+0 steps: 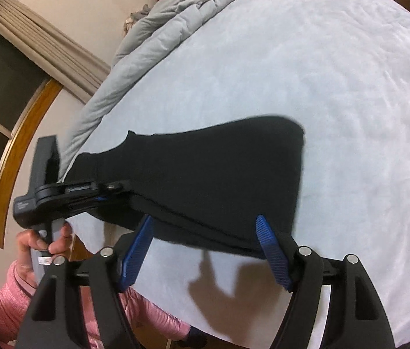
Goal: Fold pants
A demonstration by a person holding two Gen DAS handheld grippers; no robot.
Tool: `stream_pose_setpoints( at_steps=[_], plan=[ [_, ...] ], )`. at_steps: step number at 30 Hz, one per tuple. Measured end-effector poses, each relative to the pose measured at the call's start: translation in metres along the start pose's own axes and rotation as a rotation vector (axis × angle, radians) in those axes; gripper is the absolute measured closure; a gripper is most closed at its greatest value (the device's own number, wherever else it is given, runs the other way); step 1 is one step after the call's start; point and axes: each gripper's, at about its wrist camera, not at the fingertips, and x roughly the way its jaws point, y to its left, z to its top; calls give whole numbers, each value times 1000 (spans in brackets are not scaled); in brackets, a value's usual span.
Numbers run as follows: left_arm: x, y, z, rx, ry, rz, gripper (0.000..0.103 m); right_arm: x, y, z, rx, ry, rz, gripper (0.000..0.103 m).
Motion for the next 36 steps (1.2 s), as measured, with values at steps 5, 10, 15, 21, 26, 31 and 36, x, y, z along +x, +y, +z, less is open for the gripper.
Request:
stream_pose_setpoints(
  at_steps=[5,10,15,21,26,31,36],
  plan=[
    [7,46,1,-23,-3,115,91,12,6,15,-7,9,-34,29],
    [16,44,3,4,15,123,81,40,7,36,20,30,-60,31],
    [-18,35,7,-6,-71,114,80,54,11,55,32,23,-8,34],
    [-33,-13,12,64,-130,-14,76,73,2,76,56,44,-64,34],
    [16,-9,12,71,5,6,76,98,-18,81,106,93,-99,35],
    [52,11,13,14,64,23,91,112,-27,74,98,106,-105,35],
    [37,7,13,-9,78,15,80,83,-14,70,92,70,-82,34]
  ],
)
